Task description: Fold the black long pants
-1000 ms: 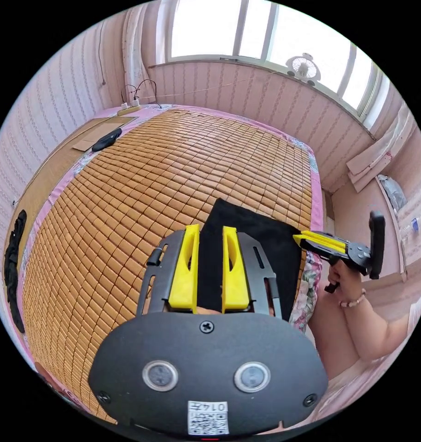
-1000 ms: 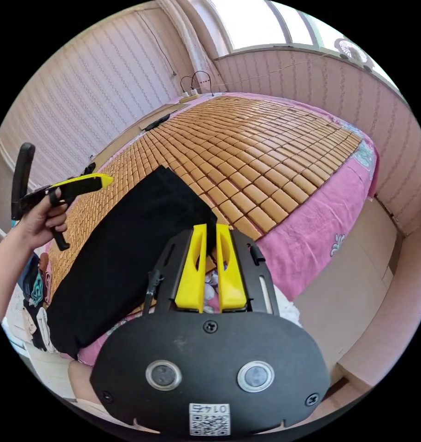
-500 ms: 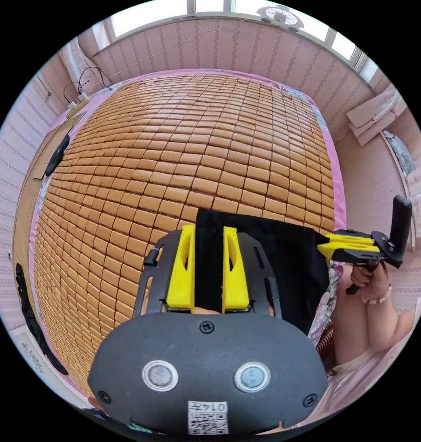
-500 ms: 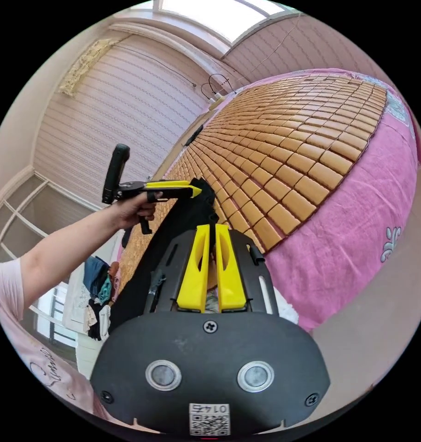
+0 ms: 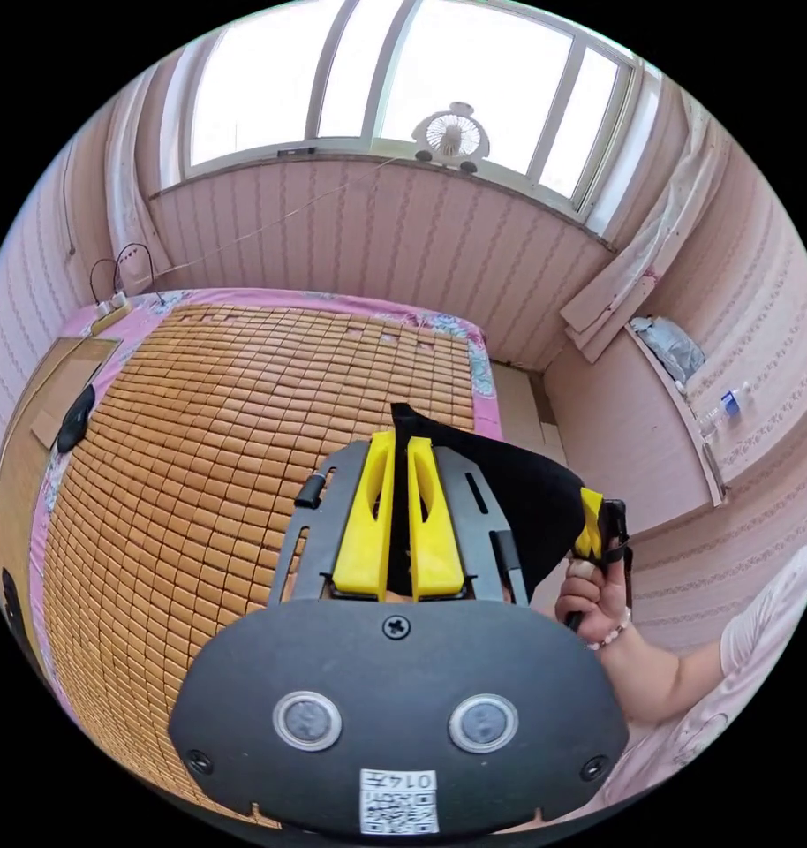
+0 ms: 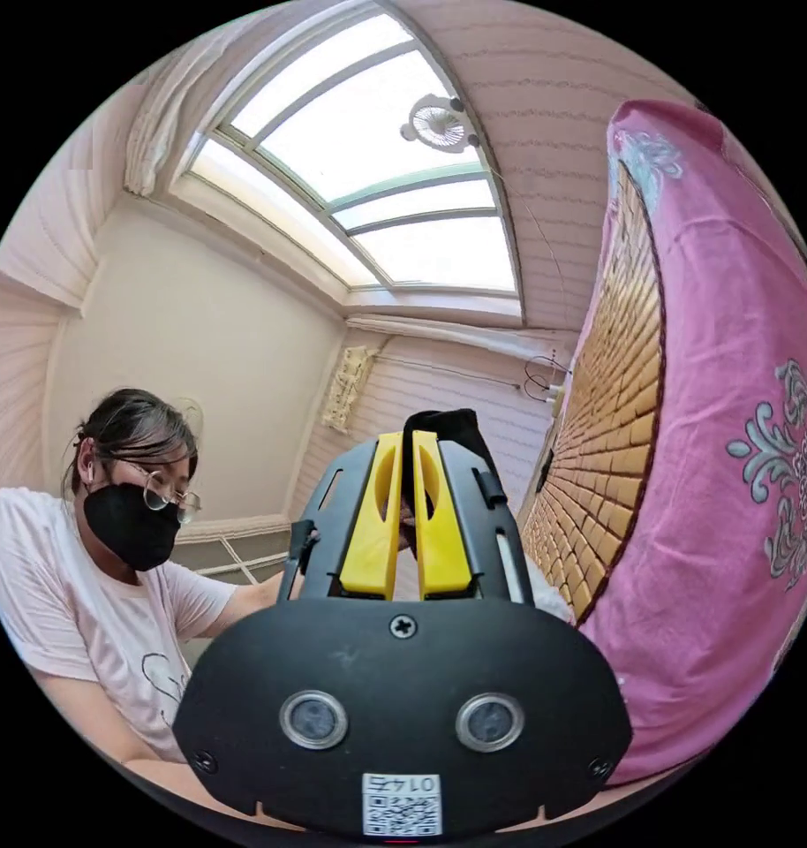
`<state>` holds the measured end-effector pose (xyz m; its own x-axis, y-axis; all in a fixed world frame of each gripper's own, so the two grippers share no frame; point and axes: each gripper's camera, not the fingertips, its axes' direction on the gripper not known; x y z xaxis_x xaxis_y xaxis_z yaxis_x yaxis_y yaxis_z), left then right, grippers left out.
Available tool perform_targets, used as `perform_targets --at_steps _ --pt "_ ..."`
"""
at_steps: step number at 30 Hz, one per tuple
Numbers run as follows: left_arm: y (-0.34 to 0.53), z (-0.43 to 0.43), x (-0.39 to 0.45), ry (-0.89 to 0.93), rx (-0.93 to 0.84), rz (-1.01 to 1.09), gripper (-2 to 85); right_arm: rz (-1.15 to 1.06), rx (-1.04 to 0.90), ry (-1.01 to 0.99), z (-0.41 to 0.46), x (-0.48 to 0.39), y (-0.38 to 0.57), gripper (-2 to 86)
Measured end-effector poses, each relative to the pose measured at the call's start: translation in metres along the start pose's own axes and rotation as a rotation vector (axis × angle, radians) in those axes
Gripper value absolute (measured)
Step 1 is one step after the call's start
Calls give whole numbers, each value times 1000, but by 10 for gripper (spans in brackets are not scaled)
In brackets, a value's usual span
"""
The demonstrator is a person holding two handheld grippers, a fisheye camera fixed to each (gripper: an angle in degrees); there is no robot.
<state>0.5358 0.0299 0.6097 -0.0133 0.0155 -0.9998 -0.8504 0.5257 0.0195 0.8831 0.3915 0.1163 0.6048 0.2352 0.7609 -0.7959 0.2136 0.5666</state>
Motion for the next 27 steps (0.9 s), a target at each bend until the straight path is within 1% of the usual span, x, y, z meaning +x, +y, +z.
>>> perform_targets --at_steps 3,5,6,8,9,11,12,14,15,17,18,19,20,21,22,23,24,25,26,27 --pt "15 -55 12 -18 40 7 -5 -118 -134 -60 21 -49 7 10" --pt "47 -114 12 -64 80 -9 -4 -188 -288 -138 53 -93 30 11" --pt "58 -131 11 -73 93 -20 -4 -199 -329 -155 62 -104 39 11" --pt "111 -200 8 -109 148 -93 -2 -221 -501 -247 103 -144 86 11" --pt "126 -218 7 -113 167 -118 -2 -220 -539 -270 113 -153 100 12" --pt "192 -286 6 -162 243 -212 0 -193 -692 -335 150 -183 163 13" --pt "208 -301 6 -183 254 -231 0 -183 -731 -343 159 -190 179 13" --pt "274 -357 6 -276 271 -312 3 -142 -864 -367 196 -216 246 15" --pt "291 -371 5 -293 277 -339 4 -141 -899 -370 207 -224 265 16" --pt "359 -422 6 -387 295 -453 17 -152 -1069 -394 254 -254 356 20" --pt "376 -436 6 -420 297 -485 23 -149 -1123 -400 266 -261 384 22" --pt "410 -461 8 -492 304 -552 36 -148 -1222 -384 288 -272 441 27" --pt "446 -482 11 -599 298 -606 51 -170 -1303 -305 305 -279 501 33" --pt "465 -491 13 -666 280 -634 55 -194 -1338 -257 312 -280 531 38" --pt "504 -503 15 -805 223 -699 62 -248 -1429 -162 319 -275 589 49" --pt "547 -512 18 -894 157 -794 63 -271 -1558 -74 322 -262 645 54" --pt "570 -515 19 -910 130 -852 63 -276 -1625 -43 321 -254 670 56" --pt "613 -519 25 -891 86 -962 62 -272 -1736 0 313 -237 708 56" --pt "650 -519 34 -835 62 -1043 60 -249 -1795 7 301 -221 732 55" --pt "667 -518 40 -808 57 -1072 58 -239 -1812 5 295 -213 740 55"
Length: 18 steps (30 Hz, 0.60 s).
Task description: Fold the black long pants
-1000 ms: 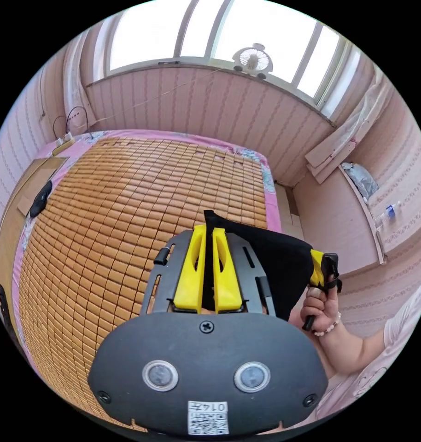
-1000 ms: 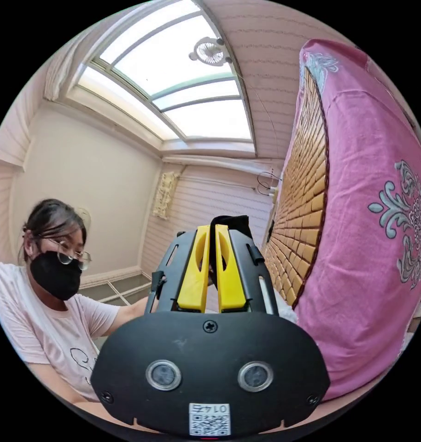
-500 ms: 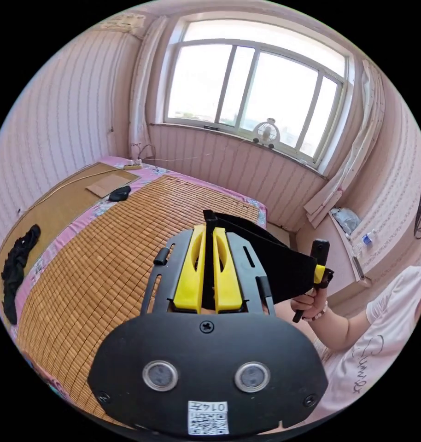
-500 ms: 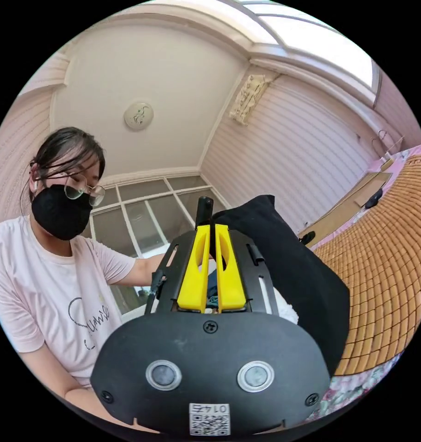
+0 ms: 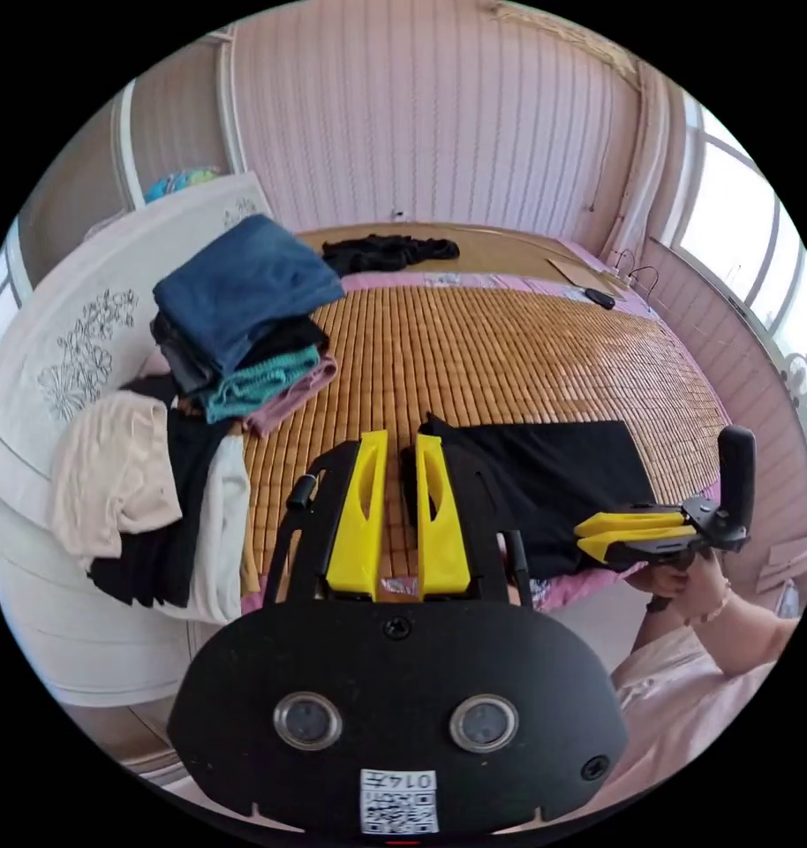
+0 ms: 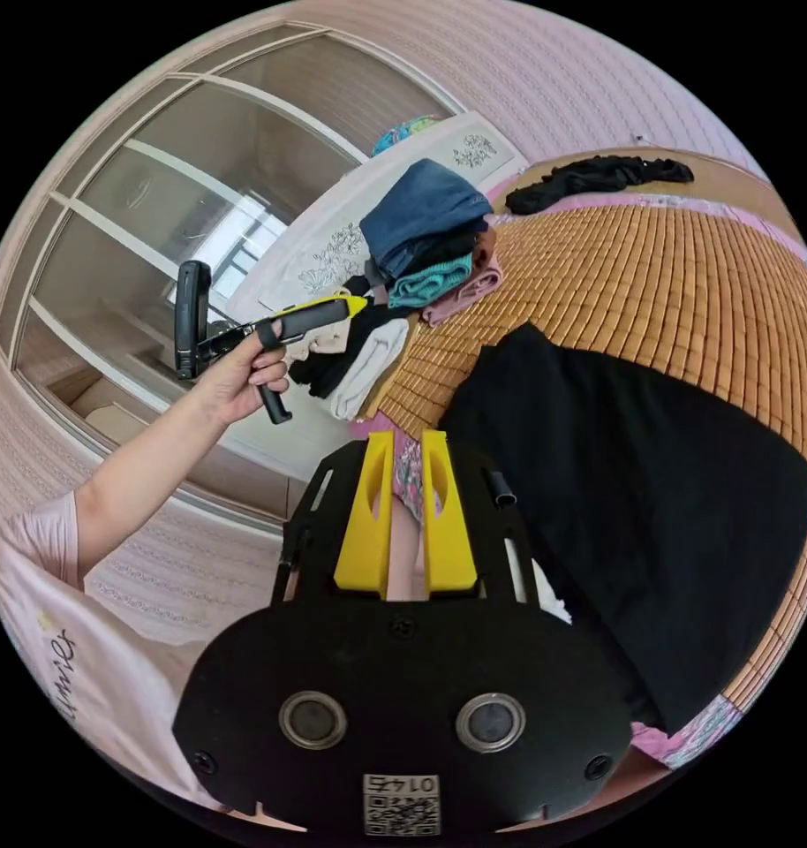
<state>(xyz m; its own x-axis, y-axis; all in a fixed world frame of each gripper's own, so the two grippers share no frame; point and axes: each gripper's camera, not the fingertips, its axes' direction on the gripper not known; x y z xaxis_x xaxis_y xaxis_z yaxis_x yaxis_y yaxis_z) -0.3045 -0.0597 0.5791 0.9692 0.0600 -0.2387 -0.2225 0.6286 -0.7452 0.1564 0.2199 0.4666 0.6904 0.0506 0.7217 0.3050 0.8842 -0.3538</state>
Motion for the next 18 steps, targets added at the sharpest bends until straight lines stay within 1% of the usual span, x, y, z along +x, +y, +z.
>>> perform_targets --at_steps 2,3,6,8,9,11,13,15,18 --pt "53 6 -31 66 -52 -34 52 5 -62 8 23 24 20 53" --pt "65 8 -35 79 -61 -45 52 19 -75 25 25 31 25 53" --pt "108 23 -43 145 -116 -82 51 93 -87 157 21 64 47 50" --pt "123 35 -35 188 -133 -78 56 127 -95 327 17 83 59 54" --pt "124 39 -32 192 -136 -76 60 134 -99 382 17 87 61 55" --pt "120 49 -21 194 -127 -63 81 153 -133 569 27 103 66 64" --pt "111 55 -15 160 -115 -65 90 178 -169 642 41 117 65 70" --pt "100 62 -16 134 -101 -92 101 198 -188 663 58 129 61 76" --pt "83 82 -27 71 -156 -182 117 230 -203 685 89 152 54 77"
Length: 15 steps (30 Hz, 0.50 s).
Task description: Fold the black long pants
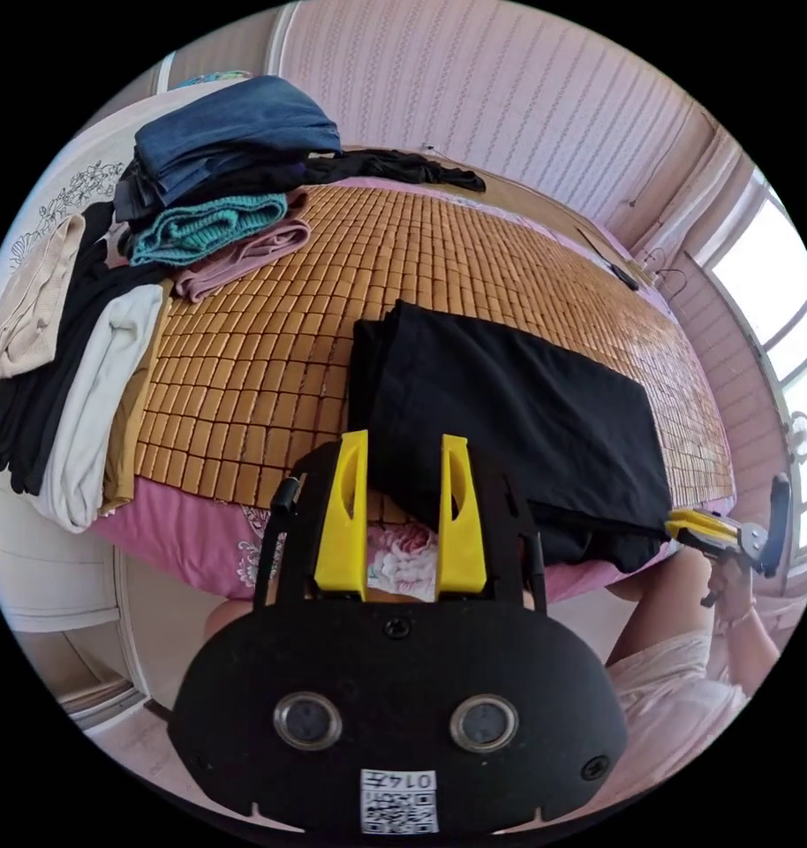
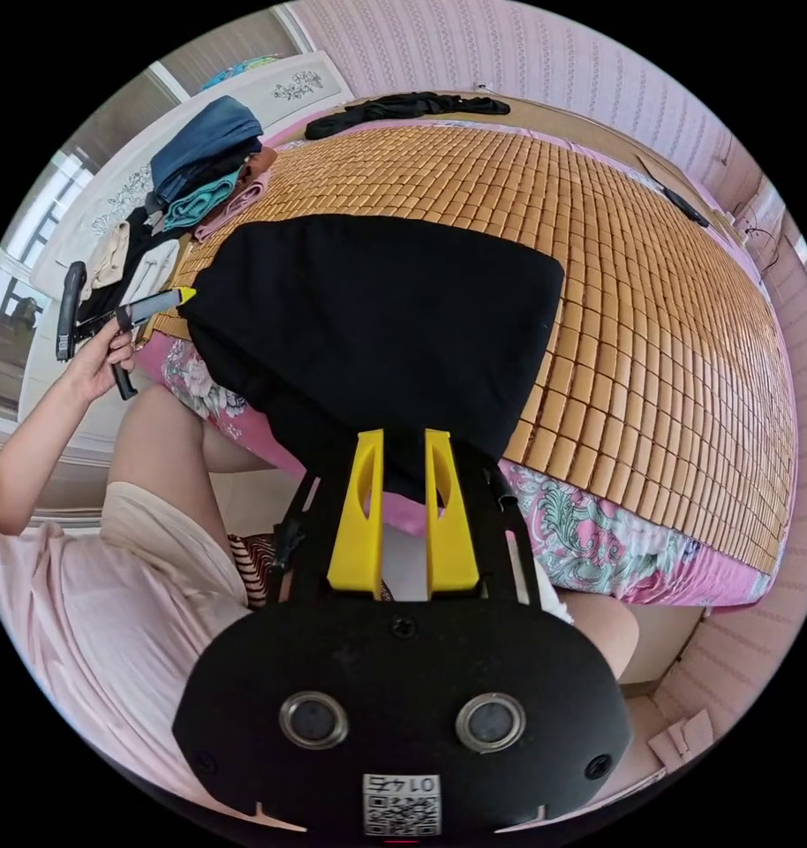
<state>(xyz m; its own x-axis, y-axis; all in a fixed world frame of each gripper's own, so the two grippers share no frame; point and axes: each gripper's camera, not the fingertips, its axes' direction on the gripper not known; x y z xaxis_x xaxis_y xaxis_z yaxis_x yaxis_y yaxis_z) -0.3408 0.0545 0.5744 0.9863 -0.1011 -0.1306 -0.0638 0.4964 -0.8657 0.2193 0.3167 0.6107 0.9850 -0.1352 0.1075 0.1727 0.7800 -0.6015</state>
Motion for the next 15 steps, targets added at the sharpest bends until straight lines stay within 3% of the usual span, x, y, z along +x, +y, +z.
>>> perform_targets --at_steps 2,7,12,15 --pt "-8 18 -10 -79 -94 -42 123 7 -13 -11 28 -2 -13 80" --pt "-5 2 -28 4 -113 -38 107 -21 106 -39 41 -8 -34 78" --pt "27 -48 -41 -6 41 0 5 -72 -28 -28 85 -15 -59 22" --pt "42 -28 -56 -103 -51 -17 -7 -65 -154 3 131 -17 -73 8"
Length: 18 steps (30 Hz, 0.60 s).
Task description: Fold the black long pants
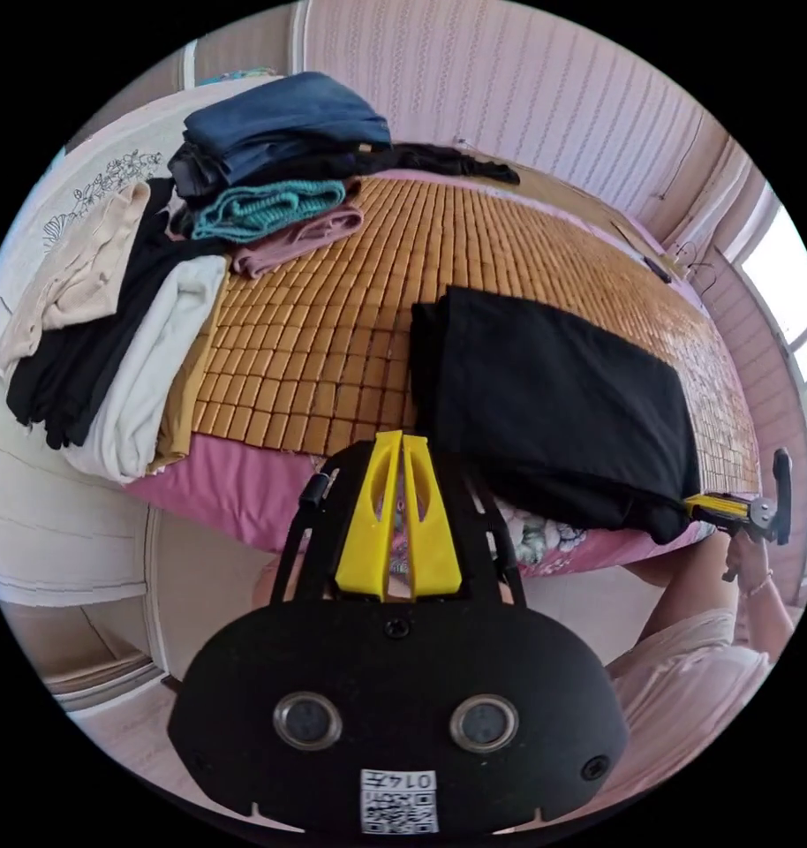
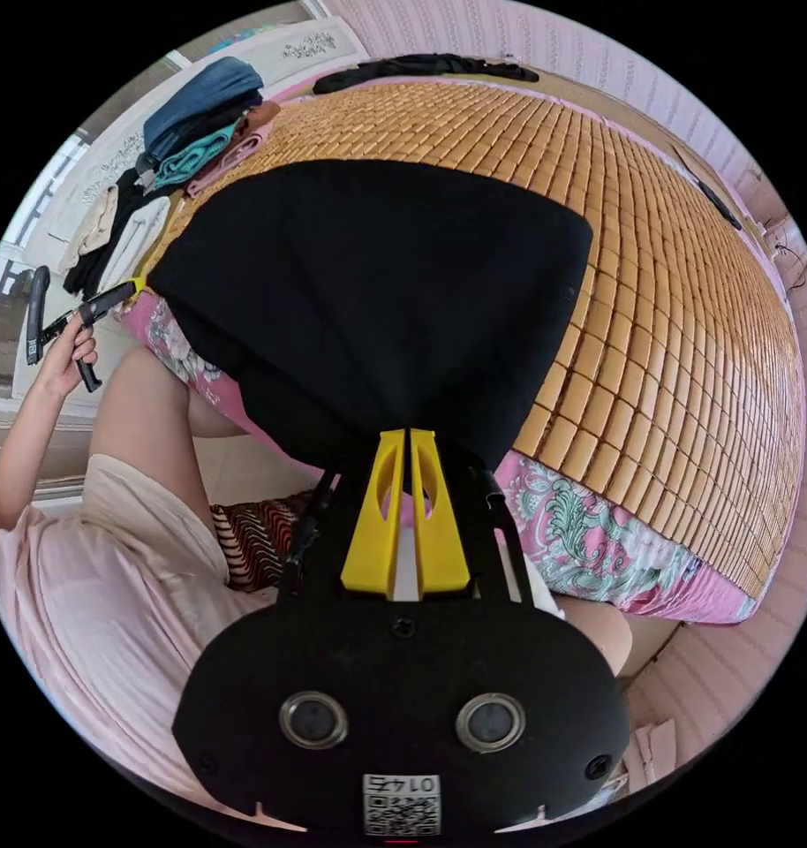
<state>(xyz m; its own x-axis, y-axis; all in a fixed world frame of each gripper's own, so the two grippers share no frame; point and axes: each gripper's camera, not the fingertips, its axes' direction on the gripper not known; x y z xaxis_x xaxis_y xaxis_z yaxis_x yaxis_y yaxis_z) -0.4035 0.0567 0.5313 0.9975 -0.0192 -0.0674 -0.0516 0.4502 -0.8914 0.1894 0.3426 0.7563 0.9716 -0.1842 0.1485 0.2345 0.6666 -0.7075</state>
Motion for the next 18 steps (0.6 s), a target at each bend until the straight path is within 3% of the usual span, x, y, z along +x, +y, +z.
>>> perform_targets --at_steps 1,3,7,9,12,14,18 --pt "3 14 -3 0 -93 3 -7 3 -1 6 9 -1 -6 5" --pt "7 17 -7 16 -119 -14 -7 2 -24 13 14 -2 -16 2" --pt "8 -21 -8 106 95 -50 13 -23 -1 78 7 -8 -35 -2" --pt "3 -24 -8 187 134 -57 70 -37 45 134 6 -10 -41 -2" --pt "-10 0 -2 232 17 -49 55 -31 7 176 31 -8 -59 -3" --pt "-12 20 -1 189 -98 -28 20 -41 -118 135 69 -3 -74 -3" --pt "-4 8 -3 236 -78 26 -6 -93 -53 184 79 -7 -77 -3"
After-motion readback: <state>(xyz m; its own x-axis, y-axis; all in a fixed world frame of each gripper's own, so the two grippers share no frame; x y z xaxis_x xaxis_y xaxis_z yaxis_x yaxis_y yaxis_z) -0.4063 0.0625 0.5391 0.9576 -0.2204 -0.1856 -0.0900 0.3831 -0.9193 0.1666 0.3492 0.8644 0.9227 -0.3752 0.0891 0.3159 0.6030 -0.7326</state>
